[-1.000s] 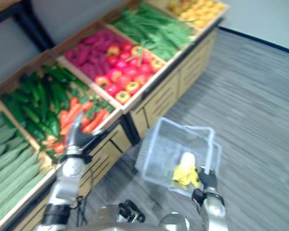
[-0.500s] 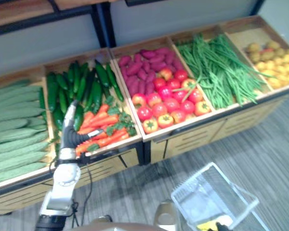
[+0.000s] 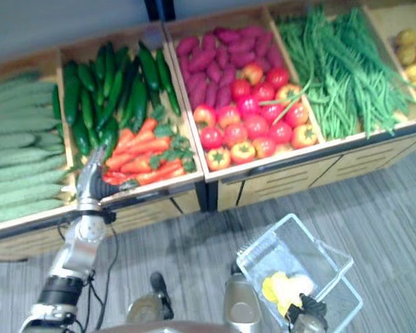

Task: Pick vegetable in the basket

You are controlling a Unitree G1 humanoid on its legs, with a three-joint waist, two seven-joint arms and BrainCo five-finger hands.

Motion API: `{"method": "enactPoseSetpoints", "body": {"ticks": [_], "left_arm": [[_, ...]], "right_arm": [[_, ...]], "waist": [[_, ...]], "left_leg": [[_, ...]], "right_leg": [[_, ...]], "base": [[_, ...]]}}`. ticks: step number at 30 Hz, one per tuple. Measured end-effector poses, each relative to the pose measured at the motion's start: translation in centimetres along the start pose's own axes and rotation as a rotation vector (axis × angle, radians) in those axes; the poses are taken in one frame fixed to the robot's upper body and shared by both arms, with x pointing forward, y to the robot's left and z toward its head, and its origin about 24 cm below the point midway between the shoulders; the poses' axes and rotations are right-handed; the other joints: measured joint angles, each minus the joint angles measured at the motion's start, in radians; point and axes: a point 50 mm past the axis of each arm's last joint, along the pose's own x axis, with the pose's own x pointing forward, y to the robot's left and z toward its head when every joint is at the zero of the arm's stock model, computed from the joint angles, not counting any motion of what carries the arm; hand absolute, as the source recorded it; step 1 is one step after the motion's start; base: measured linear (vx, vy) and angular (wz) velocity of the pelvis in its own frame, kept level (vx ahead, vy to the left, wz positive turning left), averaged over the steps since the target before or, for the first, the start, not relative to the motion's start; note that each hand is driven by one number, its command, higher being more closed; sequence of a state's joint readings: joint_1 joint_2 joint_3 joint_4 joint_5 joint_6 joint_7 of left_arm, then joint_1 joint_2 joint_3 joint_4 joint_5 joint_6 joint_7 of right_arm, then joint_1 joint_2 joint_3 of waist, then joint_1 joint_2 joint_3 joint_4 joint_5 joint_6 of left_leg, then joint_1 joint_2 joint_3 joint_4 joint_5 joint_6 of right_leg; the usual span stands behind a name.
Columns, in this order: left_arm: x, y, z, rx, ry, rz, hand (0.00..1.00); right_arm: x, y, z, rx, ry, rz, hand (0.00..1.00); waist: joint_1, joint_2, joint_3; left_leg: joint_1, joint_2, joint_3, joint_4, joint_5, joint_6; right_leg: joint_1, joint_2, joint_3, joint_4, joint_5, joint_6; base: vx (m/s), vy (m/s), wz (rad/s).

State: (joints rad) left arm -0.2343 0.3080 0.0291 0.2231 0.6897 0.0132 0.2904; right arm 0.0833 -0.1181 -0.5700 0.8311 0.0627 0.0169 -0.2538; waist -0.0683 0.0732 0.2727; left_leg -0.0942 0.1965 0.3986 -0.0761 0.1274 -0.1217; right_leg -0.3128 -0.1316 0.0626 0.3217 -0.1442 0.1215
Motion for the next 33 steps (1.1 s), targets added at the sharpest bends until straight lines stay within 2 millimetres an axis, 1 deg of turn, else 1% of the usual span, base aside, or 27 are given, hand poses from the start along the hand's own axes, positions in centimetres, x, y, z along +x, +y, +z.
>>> {"method": "enactPoseSetpoints", "body": {"ticks": [2,3,4,5,6,7,8,9,10,11,12,14,17,21,23,25,26,28,31,33], "left_arm": [[2.3,1.7,1.2,0.024,-0.051,0.06,0.0],[2.8,2.1,1.5,0.031,-0.064,0.079,0.0],[3.6,2.9,1.8,0.048,-0.078,0.109,0.0],[4.3,3.3,2.0,0.065,-0.089,0.123,0.0],[4.7,3.5,2.2,0.077,-0.094,0.128,0.0],[5.4,3.7,2.6,0.085,-0.095,0.136,0.0],[5.7,3.9,2.7,0.086,-0.095,0.141,0.0],[6.5,4.1,2.9,0.088,-0.086,0.16,0.0],[6.6,4.2,3.0,0.087,-0.088,0.168,0.0],[7.2,4.8,3.7,0.079,-0.107,0.203,1.0],[7.9,5.5,4.5,0.073,-0.123,0.228,1.0],[8.8,6.5,5.4,0.064,-0.133,0.277,1.0],[9.6,8.0,6.6,0.041,-0.159,0.343,1.0],[10.2,8.6,7.4,0.03,-0.175,0.365,1.0],[10.4,8.6,7.6,0.032,-0.176,0.36,1.0],[10.4,7.8,7.3,0.051,-0.169,0.32,1.0],[10.3,7.5,7.3,0.057,-0.169,0.298,1.0],[10.2,6.9,7.4,0.069,-0.176,0.259,1.0],[9.7,6.3,7.2,0.091,-0.176,0.223,1.0],[9.2,6.4,6.8,0.1,-0.177,0.227,1.0]], "right_arm": [[-0.2,0.9,1.9,0.032,-0.075,0.009,1.0],[-0.3,1.2,2.3,0.043,-0.092,0.008,1.0],[-0.5,2.1,3.2,0.059,-0.126,0.02,1.0],[-0.8,2.9,4.2,0.057,-0.168,0.039,1.0],[-1.0,3.4,5.0,0.054,-0.205,0.049,1.0],[-1.5,3.9,6.3,0.06,-0.266,0.065,1.0],[-1.7,4.2,7.0,0.065,-0.297,0.073,1.0],[-2.3,5.0,8.6,0.076,-0.364,0.097,1.0],[-2.4,5.1,8.8,0.078,-0.375,0.1,1.0],[-2.8,5.5,9.5,0.084,-0.414,0.105,1.0],[-3.3,5.9,10.0,0.095,-0.443,0.115,1.0],[-4.0,6.7,10.4,0.101,-0.471,0.147,1.0],[-4.5,7.3,10.7,0.106,-0.499,0.17,1.0],[-4.8,7.4,11.2,0.114,-0.523,0.176,1.0],[-4.8,7.5,11.2,0.114,-0.524,0.178,1.0],[-4.9,7.5,11.0,0.107,-0.521,0.182,1.0],[-4.9,7.4,10.8,0.103,-0.52,0.182,1.0],[-4.9,7.1,10.4,0.091,-0.518,0.178,1.0],[-5.0,6.8,9.8,0.075,-0.512,0.182,1.0],[-5.0,6.7,9.6,0.069,-0.505,0.188,1.0]], "waist": [[0.0,-0.002,0.014],[0.0,-0.003,0.023],[0.004,-0.008,0.05],[0.004,-0.013,0.073],[0.006,-0.015,0.081],[0.007,-0.012,0.097],[0.008,-0.012,0.11],[0.007,-0.012,0.141],[0.008,-0.012,0.142],[0.011,-0.011,0.146],[0.015,-0.013,0.157],[0.021,-0.024,0.174],[0.029,-0.028,0.182],[0.031,-0.029,0.183],[0.031,-0.032,0.185],[0.03,-0.035,0.187],[0.03,-0.036,0.187],[0.024,-0.037,0.186],[0.031,-0.04,0.184],[0.032,-0.039,0.182]], "left_leg": [[-0.061,-0.014,0.011,-0.012,0.017,0.002],[-0.068,-0.014,0.018,-0.014,0.019,0.002],[-0.068,-0.015,0.034,-0.019,0.021,0.003],[-0.073,-0.016,0.049,-0.019,0.021,0.003],[-0.085,-0.018,0.064,-0.019,0.021,0.003],[-0.101,-0.019,0.078,-0.019,0.022,0.003],[-0.104,-0.019,0.088,-0.019,0.022,0.003],[-0.108,-0.018,0.117,-0.019,0.022,0.003],[-0.111,-0.019,0.121,-0.019,0.022,0.003],[-0.129,-0.019,0.142,-0.019,0.026,0.007],[-0.136,-0.019,0.152,-0.019,0.027,0.009],[-0.14,-0.016,0.172,-0.019,0.027,0.008],[-0.157,-0.013,0.185,-0.019,0.026,0.008],[-0.149,-0.013,0.198,-0.019,0.026,0.008],[-0.133,-0.011,0.201,-0.019,0.025,0.007],[-0.1,-0.008,0.204,-0.019,0.017,0.003],[-0.092,-0.003,0.22,-0.02,0.003,0.0],[-0.063,0.012,0.28,-0.013,0.007,0.01],[-0.034,0.006,0.272,-0.011,0.017,0.019],[-0.007,0.002,0.268,-0.011,0.017,0.019]], "right_leg": [[-0.065,-0.012,0.008,-0.002,0.019,0.007],[-0.073,-0.013,0.008,-0.01,0.027,0.009],[-0.075,-0.013,0.014,-0.028,0.041,0.01],[-0.08,-0.013,0.021,-0.038,0.05,0.011],[-0.095,-0.014,0.03,-0.045,0.057,0.014],[-0.114,-0.017,0.037,-0.051,0.066,0.018],[-0.12,-0.019,0.044,-0.054,0.07,0.018],[-0.125,-0.023,0.057,-0.07,0.085,0.023],[-0.129,-0.023,0.059,-0.071,0.087,0.023],[-0.146,-0.024,0.063,-0.078,0.094,0.025],[-0.155,-0.025,0.064,-0.08,0.097,0.025],[-0.161,-0.022,0.071,-0.086,0.104,0.025],[-0.168,-0.02,0.075,-0.114,0.122,0.026],[-0.161,-0.022,0.084,-0.114,0.124,0.03],[-0.145,-0.021,0.083,-0.116,0.124,0.03],[-0.101,-0.022,0.075,-0.13,0.124,0.03],[-0.085,-0.023,0.068,-0.134,0.124,0.03],[-0.055,-0.03,0.047,-0.134,0.124,0.031],[-0.017,-0.04,0.023,-0.135,0.121,0.033],[0.015,-0.047,0.005,-0.135,0.116,0.035]], "base": [[0.01,0.052,0.03],[0.02,0.037,-0.13],[0.02,0.047,-0.22],[0.01,0.051,-0.27],[0.0,0.049,-0.19],[0.01,0.027,-0.17],[0.02,0.045,-0.23],[0.01,0.032,-0.21],[0.01,0.04,-0.18],[0.01,0.021,-0.07],[0.03,0.027,-0.06],[0.03,0.016,-0.1],[0.04,0.009,-0.05],[0.06,0.01,-0.02],[0.06,-0.006,-0.01],[0.06,-0.005,0.01],[0.03,0.001,0.13],[0.06,0.006,0.22],[0.08,0.009,0.15],[0.07,0.014,0.11]]}}
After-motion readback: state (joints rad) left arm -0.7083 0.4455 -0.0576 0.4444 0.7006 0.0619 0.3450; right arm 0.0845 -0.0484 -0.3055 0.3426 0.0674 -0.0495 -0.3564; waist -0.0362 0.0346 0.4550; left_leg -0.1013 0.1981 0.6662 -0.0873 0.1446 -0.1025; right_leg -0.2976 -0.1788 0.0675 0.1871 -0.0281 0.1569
